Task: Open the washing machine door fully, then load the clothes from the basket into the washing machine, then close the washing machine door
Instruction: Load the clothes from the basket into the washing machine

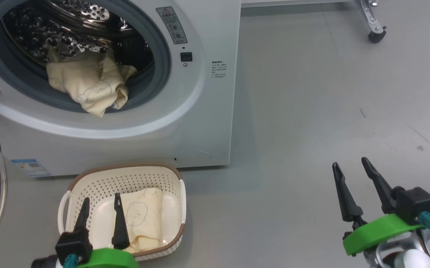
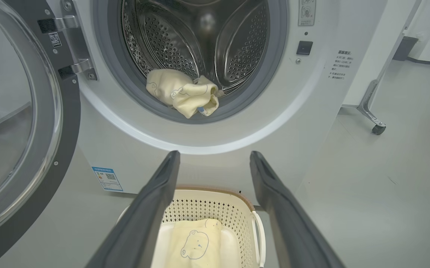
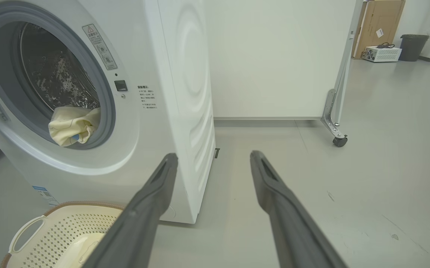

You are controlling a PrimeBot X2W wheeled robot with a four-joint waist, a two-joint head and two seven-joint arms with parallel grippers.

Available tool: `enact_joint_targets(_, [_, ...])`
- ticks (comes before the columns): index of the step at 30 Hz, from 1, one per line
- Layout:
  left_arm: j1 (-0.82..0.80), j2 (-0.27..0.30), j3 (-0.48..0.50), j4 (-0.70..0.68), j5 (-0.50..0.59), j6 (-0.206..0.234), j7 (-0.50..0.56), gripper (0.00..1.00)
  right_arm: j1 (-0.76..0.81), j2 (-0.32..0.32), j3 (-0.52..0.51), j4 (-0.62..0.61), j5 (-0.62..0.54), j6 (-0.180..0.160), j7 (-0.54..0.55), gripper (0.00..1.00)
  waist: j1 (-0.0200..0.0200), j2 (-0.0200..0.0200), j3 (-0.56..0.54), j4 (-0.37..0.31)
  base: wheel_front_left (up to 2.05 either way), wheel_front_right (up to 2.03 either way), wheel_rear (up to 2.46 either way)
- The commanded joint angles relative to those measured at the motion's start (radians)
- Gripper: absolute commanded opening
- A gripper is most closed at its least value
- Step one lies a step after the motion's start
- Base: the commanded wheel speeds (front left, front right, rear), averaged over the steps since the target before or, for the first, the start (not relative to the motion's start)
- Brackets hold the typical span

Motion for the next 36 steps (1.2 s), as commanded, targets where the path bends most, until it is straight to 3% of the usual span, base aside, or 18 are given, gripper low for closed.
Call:
enact_joint_targets(1, [-0.028, 0.006, 0.028, -0.025, 0.011, 0.005, -0.007, 1.0, -0.021, -0.009, 0.017, -0.04, -0.006, 0.004, 0.002, 1.0, 0.0001, -0.0001, 0.001, 0.001, 0.0, 0.0, 0.0])
enact_joint_targets(24, [-0.102, 0.002, 0.034, -0.013, 0.004, 0.003, -0.007, 1.0, -0.044, -0.009, 0.022, -0.05, 0.005, 0.004, -0.002, 1.0, 0.0001, -0.0001, 0.055, 0.002, 0.0, 0.0, 0.0])
enact_joint_targets(29, [-0.184, 0.004, 0.045, 0.029, -0.016, -0.015, 0.01, 1.0, -0.071, -0.009, 0.03, -0.052, 0.014, 0.004, -0.009, 1.0, 0.0001, -0.0001, 0.103, -0.004, 0.0, 0.0, 0.0])
enact_joint_targets(36, [-0.355, 0.053, 0.072, 0.139, -0.053, -0.068, 0.092, 1.0, -0.13, -0.009, 0.065, -0.036, 0.04, 0.004, -0.036, 1.0, 0.0001, -0.0001, 0.197, -0.048, 0.0, 0.0, 0.0])
